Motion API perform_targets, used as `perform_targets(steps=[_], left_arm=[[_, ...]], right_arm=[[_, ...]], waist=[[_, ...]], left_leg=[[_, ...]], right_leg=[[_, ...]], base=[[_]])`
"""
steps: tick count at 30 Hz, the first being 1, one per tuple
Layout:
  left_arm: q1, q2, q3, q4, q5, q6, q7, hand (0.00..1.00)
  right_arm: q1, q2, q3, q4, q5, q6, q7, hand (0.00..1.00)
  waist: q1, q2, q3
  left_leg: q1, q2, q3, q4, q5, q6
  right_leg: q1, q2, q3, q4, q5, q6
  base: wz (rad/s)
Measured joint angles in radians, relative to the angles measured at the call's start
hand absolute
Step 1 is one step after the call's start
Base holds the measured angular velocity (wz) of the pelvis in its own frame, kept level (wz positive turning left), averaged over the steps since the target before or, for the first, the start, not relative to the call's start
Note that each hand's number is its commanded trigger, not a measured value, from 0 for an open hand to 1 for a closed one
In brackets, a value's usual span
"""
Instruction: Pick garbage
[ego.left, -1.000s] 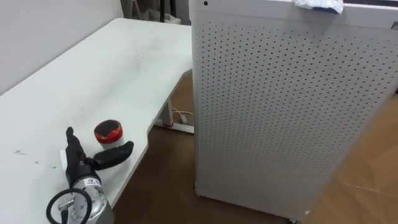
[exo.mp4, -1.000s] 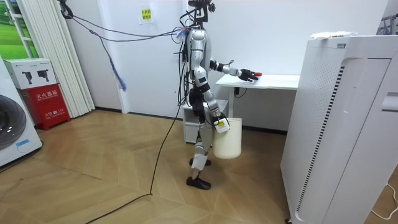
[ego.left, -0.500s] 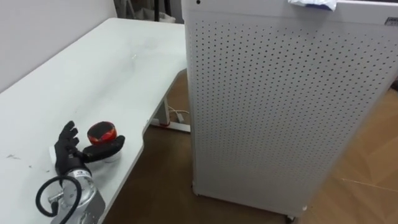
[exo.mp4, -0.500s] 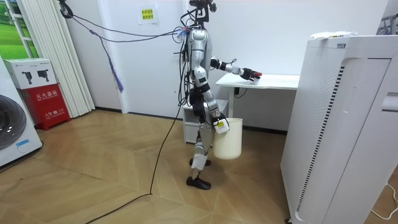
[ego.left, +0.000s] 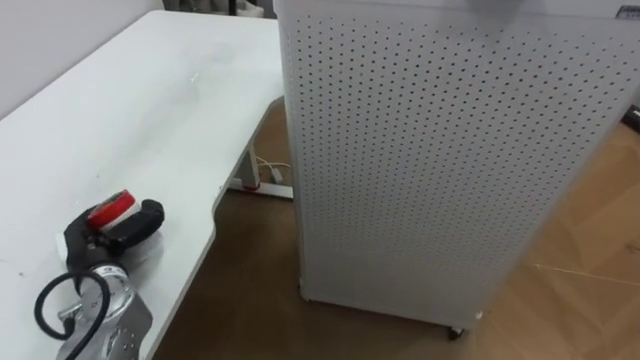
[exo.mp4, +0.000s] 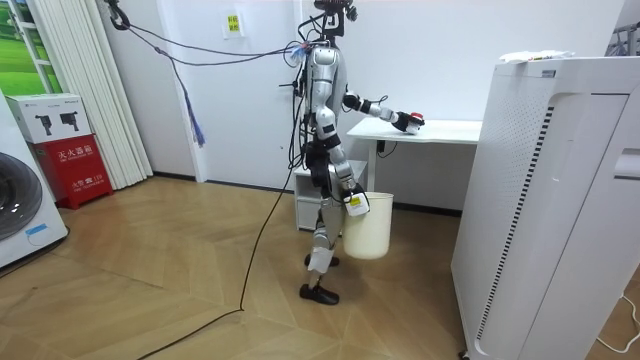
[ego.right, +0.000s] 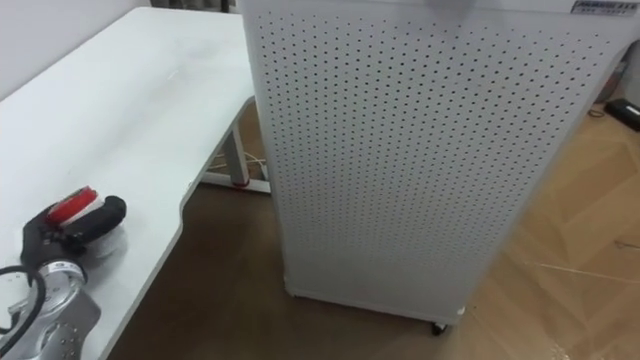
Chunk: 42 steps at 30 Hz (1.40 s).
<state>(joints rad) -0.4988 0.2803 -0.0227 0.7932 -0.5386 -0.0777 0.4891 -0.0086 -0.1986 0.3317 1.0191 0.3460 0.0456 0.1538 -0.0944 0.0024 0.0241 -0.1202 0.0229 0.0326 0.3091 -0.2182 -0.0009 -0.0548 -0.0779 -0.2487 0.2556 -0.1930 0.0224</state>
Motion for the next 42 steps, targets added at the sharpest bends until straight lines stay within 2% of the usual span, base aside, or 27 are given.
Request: perform_targets(steps=[4,13,16,19,22,24,25,27,31,37,39,42], left_arm=[[-0.016,-0.001,-0.016,0.007,0.0,0.005,-0.041,1.0],[-0.018,-0.005,-0.039,0.006,-0.003,0.005,-0.096,1.0],[-0.021,-0.024,-0.065,-0.008,-0.001,0.005,-0.112,1.0],[-0.019,-0.054,-0.09,-0.044,0.004,0.011,-0.13,1.0],[0.012,-0.104,-0.151,-0.196,0.035,0.012,-0.137,1.0],[0.017,-0.12,-0.203,-0.244,0.068,0.011,-0.161,1.0],[0.025,-0.121,-0.222,-0.265,0.073,0.011,-0.171,1.0],[0.089,-0.125,-0.275,-0.364,0.108,0.005,-0.2,1.0],[0.184,-0.145,-0.345,-0.443,0.141,0.005,-0.265,1.0],[0.234,-0.151,-0.403,-0.435,0.142,0.004,-0.324,1.0],[0.253,-0.149,-0.431,-0.396,0.158,0.004,-0.363,1.0],[0.297,-0.155,-0.439,-0.351,0.182,0.002,-0.41,1.0]], right_arm=[[-0.007,0.0,0.0,0.0,0.0,0.0,-0.012,1.0],[-0.013,0.0,0.009,0.011,0.012,-0.002,-0.031,1.0],[-0.014,-0.002,0.018,0.015,0.043,-0.002,-0.032,1.0],[-0.015,-0.001,0.018,0.015,0.037,-0.003,-0.031,1.0],[-0.029,-0.001,0.019,0.026,0.048,-0.006,-0.03,1.0],[-0.034,0.0,0.024,0.026,0.048,-0.013,-0.029,1.0],[-0.036,0.001,0.024,0.026,0.049,-0.017,-0.029,1.0],[-0.04,0.001,0.024,0.026,0.049,-0.024,-0.029,1.0],[-0.057,0.0,0.021,0.029,0.049,-0.024,-0.034,1.0],[-0.084,-0.001,0.022,0.028,0.049,-0.024,-0.034,1.0],[-0.094,0.001,0.03,0.029,0.049,-0.025,-0.037,1.0],[-0.11,0.009,0.028,0.027,0.049,-0.025,-0.043,1.0]], waist=[[-0.01,0.0,0.0002],[-0.01,-0.002,-0.0004],[-0.009,-0.003,-0.0009],[-0.009,-0.003,-0.0013],[-0.004,-0.005,-0.0023],[-0.001,-0.005,-0.0025],[-0.001,-0.005,-0.0026],[-0.002,-0.005,-0.0029],[0.005,-0.005,-0.0032],[0.03,-0.005,-0.0031],[0.048,-0.007,-0.0024],[0.047,-0.006,-0.0025]], left_leg=[[0.002,0.001,0.013,-0.002,0.0,0.0],[0.003,0.002,0.021,-0.003,0.0,0.0],[0.001,0.002,0.023,-0.003,0.0,0.0],[0.001,0.002,0.025,-0.002,0.001,0.001],[-0.006,0.005,0.03,-0.002,0.002,0.003],[-0.007,0.004,0.029,-0.003,0.002,0.004],[-0.006,0.004,0.032,-0.004,0.002,0.004],[0.002,0.007,0.049,-0.005,0.002,0.004],[0.007,0.009,0.059,-0.013,0.002,0.004],[-0.002,0.009,0.063,-0.016,0.003,0.005],[0.0,0.01,0.068,-0.014,0.003,0.005],[-0.034,0.011,0.063,0.007,0.003,0.005]], right_leg=[[-0.004,0.0,0.005,0.0,0.0,0.0],[-0.006,0.0,0.01,0.0,0.0,0.0],[-0.006,-0.002,0.005,0.001,0.0,0.0],[-0.006,-0.005,0.007,0.002,0.001,0.001],[-0.018,-0.008,0.011,0.005,0.002,0.003],[-0.018,-0.008,0.014,0.004,0.003,0.004],[-0.018,-0.008,0.017,0.004,0.003,0.004],[-0.017,-0.007,0.027,0.003,0.003,0.004],[-0.019,-0.007,0.029,0.003,0.003,0.004],[-0.041,-0.009,0.032,0.022,0.003,0.004],[-0.042,-0.009,0.037,0.024,0.003,0.004],[-0.067,-0.009,0.029,0.034,0.003,0.004]], base=[[-0.07],[-0.01],[0.03],[0.0],[-0.03],[-0.04],[-0.12],[-0.16],[-0.04],[-0.03],[-0.06],[0.06]])
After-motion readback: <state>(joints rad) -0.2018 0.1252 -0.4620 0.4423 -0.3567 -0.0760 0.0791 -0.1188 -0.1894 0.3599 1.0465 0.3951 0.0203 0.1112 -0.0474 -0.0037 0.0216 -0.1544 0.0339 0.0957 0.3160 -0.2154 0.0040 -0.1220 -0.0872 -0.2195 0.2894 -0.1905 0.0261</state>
